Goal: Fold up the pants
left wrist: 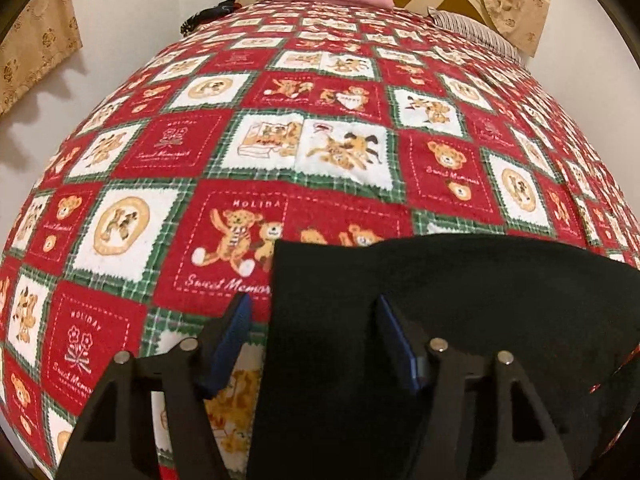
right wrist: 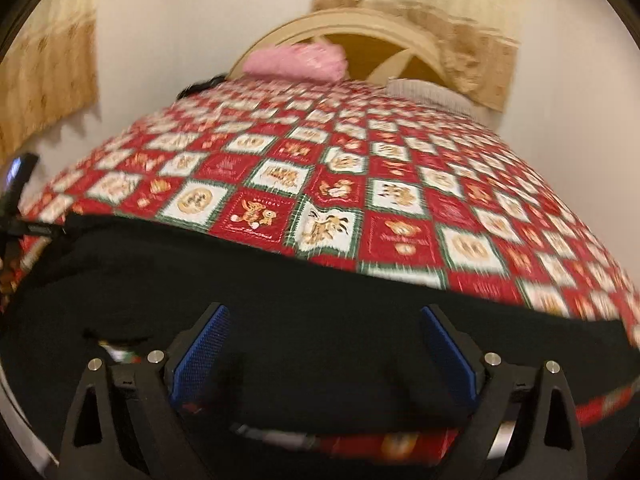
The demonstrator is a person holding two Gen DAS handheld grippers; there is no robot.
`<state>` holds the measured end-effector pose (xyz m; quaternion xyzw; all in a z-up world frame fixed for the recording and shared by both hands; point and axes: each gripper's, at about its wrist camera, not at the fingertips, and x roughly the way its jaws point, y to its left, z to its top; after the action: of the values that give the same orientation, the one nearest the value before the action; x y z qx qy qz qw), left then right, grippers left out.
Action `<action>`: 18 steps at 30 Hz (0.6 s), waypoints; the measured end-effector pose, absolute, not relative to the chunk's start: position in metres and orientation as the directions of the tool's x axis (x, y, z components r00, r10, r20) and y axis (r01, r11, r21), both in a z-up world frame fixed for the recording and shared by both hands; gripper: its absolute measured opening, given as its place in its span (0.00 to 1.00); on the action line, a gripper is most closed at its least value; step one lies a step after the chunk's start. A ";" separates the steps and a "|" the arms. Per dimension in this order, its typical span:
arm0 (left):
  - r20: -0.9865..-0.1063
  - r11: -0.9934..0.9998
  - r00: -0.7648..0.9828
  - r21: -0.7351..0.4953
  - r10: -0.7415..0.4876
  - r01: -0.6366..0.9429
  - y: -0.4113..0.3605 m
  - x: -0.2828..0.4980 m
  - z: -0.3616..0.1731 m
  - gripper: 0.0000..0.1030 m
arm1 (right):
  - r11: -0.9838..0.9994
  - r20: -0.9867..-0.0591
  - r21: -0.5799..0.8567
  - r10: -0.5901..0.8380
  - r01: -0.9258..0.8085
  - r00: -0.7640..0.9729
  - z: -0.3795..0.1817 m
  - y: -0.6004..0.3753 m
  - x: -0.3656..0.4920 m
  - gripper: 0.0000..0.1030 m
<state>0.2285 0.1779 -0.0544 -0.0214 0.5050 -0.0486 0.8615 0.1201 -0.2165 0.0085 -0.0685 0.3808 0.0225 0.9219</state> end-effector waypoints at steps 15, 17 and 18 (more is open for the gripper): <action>-0.854 0.992 0.508 -0.067 -0.113 0.107 0.168 0.254 -0.057 0.62 | 0.914 -0.875 -0.094 0.113 -0.395 0.470 -0.048 -0.220 0.213 0.20; -0.849 0.990 0.513 -0.077 -0.127 0.117 0.166 0.252 -0.055 0.51 | 0.903 -0.877 -0.114 0.104 -0.413 0.469 -0.045 -0.213 0.206 0.10; -0.847 0.988 0.511 -0.095 -0.146 0.125 0.166 0.253 -0.054 0.39 | 0.901 -0.873 -0.130 0.094 -0.415 0.478 -0.041 -0.211 0.202 0.05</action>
<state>0.2526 0.1656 -0.0540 -0.0107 0.4883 -0.0781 0.8691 0.2024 -0.2109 -0.0415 -0.1642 0.4881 0.1507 0.8438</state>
